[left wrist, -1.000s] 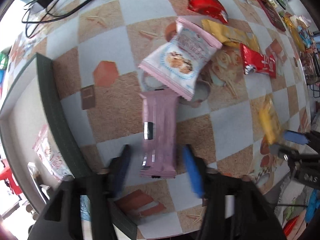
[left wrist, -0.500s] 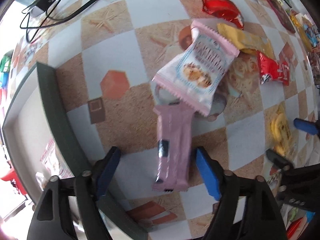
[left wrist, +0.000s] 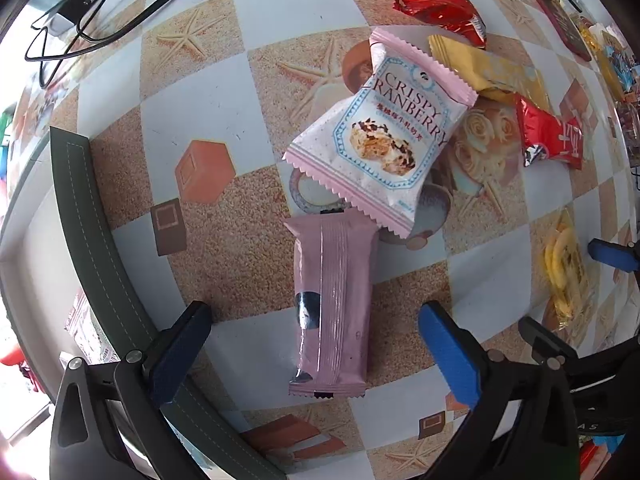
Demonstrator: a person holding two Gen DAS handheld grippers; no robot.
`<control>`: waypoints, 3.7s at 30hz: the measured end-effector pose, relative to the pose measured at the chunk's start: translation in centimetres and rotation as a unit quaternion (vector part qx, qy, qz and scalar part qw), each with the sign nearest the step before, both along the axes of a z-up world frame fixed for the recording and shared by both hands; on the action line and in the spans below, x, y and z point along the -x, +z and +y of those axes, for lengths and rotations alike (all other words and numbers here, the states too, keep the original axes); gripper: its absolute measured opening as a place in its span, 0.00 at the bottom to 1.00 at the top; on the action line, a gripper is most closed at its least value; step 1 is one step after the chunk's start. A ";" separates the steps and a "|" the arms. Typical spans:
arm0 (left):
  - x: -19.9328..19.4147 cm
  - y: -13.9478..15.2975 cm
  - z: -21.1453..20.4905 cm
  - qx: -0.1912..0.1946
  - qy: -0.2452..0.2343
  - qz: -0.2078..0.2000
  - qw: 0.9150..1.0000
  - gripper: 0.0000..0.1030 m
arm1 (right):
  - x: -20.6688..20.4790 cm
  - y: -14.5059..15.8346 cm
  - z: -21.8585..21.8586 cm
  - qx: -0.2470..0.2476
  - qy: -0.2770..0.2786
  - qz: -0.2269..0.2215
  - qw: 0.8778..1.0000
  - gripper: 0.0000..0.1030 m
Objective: Organize snacks
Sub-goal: 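Grasp the pink bar with the left tool while the right tool grasps the yellow cake packet, then carry the pink bar and yellow cake packet over the white box and release them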
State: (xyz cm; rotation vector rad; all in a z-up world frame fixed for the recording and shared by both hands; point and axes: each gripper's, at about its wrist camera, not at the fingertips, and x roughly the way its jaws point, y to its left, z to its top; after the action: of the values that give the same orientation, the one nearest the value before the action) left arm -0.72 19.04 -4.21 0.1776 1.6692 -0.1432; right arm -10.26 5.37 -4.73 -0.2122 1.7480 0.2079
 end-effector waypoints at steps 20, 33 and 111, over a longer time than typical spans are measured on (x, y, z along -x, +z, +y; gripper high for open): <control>2.9 5.1 0.0 0.041 -0.036 -0.015 0.998 0.27 | -0.2 3.9 -1.5 -0.040 -0.060 -0.013 0.997 0.37; 5.7 11.6 2.6 0.078 -0.025 -0.067 0.994 0.27 | -2.0 7.7 -2.9 -0.109 -0.122 -0.025 0.986 0.37; 9.4 13.4 23.9 0.036 0.188 -0.115 0.975 0.26 | -5.1 12.1 21.6 -0.157 0.086 -0.037 0.983 0.37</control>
State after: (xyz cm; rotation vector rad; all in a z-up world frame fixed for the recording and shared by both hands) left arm -10.07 42.94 9.20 -0.1731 1.4348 0.1007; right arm -5.11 26.94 7.33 -0.1386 1.5987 0.5901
